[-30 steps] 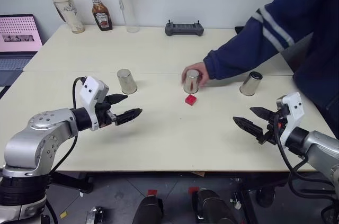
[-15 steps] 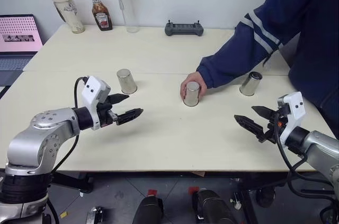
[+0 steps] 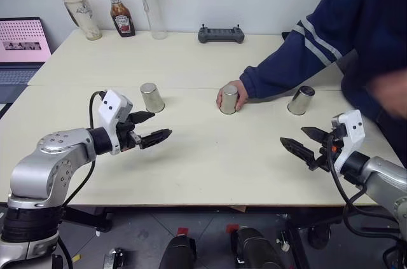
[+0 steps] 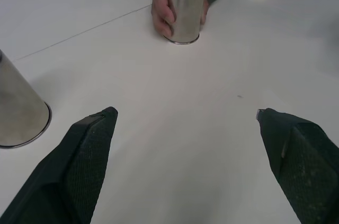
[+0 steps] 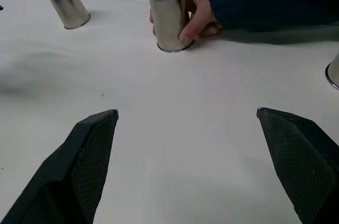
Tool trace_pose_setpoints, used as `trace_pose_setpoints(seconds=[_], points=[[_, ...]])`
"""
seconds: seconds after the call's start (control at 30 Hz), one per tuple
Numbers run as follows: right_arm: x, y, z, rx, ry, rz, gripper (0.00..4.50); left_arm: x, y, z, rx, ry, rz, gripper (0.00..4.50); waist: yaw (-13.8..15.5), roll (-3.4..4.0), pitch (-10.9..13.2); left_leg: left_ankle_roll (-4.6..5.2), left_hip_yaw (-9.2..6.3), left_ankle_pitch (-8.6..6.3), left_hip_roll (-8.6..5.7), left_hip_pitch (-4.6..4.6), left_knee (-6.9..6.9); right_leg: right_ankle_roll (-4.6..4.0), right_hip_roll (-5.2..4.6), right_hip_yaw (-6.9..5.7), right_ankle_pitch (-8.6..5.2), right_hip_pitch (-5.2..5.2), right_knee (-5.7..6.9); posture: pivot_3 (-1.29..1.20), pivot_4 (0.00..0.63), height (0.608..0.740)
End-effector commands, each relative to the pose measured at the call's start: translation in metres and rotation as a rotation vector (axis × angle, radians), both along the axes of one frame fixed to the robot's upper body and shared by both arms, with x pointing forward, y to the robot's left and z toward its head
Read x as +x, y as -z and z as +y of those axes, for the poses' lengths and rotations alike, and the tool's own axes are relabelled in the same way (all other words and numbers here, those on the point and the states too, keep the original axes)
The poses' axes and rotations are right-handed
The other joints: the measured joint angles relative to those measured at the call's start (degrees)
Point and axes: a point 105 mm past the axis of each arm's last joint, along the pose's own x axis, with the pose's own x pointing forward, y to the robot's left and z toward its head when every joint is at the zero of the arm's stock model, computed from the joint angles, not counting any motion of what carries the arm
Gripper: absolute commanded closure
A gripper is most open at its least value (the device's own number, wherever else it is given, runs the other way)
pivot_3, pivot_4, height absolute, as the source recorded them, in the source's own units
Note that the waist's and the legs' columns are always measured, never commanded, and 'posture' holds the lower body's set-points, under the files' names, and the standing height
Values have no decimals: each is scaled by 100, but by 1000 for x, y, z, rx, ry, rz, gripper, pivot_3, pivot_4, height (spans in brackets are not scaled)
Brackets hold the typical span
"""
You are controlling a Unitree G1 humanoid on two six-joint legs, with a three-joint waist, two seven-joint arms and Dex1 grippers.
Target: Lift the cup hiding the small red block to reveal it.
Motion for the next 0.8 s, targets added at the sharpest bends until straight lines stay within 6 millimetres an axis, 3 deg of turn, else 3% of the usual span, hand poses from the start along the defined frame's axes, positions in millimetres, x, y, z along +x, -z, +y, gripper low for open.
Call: trace_pose_setpoints(seconds=[0.03,0.8], points=[[2,-13,0,-1,1,-57,49,1,-11,-4,11,18,-52,0,0,0,0,0,0,0,0,0,0,0,0,0,0,0,0,0,150,740],[4,-14,1,11,14,-61,49,6,-15,-1,10,-8,-69,0,4,0,0,0,2,0,0,2,2,2,0,2,1,2,3,0,150,740]])
